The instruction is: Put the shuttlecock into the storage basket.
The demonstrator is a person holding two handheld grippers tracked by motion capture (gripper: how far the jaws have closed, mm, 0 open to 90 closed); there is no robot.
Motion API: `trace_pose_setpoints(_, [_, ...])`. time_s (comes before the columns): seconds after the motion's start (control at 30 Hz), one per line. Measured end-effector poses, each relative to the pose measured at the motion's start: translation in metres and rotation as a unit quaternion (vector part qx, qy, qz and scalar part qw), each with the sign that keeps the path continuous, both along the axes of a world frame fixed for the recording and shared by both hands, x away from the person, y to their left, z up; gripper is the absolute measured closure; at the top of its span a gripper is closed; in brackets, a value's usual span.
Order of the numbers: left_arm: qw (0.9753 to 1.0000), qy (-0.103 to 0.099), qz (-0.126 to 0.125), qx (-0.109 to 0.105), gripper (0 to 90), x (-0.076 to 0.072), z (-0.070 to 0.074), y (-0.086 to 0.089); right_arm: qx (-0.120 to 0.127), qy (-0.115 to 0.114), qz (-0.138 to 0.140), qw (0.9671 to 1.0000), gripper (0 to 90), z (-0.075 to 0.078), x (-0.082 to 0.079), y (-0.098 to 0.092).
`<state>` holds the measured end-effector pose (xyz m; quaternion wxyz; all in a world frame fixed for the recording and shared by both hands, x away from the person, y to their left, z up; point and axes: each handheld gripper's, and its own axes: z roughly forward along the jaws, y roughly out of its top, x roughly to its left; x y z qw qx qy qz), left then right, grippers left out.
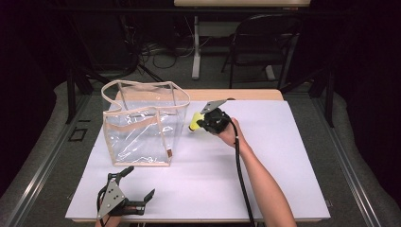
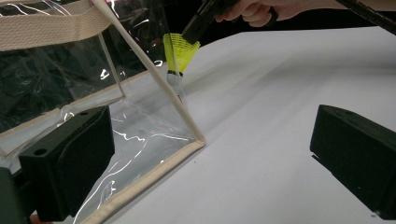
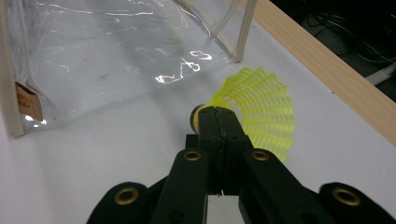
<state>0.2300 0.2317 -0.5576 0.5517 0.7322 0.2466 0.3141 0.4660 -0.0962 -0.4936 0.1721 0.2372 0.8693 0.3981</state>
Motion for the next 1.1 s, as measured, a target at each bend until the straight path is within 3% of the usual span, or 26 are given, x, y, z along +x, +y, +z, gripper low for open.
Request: trace_pose_setpoints(1.1, [1.0000, -0.002, -0.001, 0.005, 0.0, -0.001, 0.000, -0.001, -0.033, -0.016, -0.017, 0.9992, 90.0, 0.017, -0.011, -0.020])
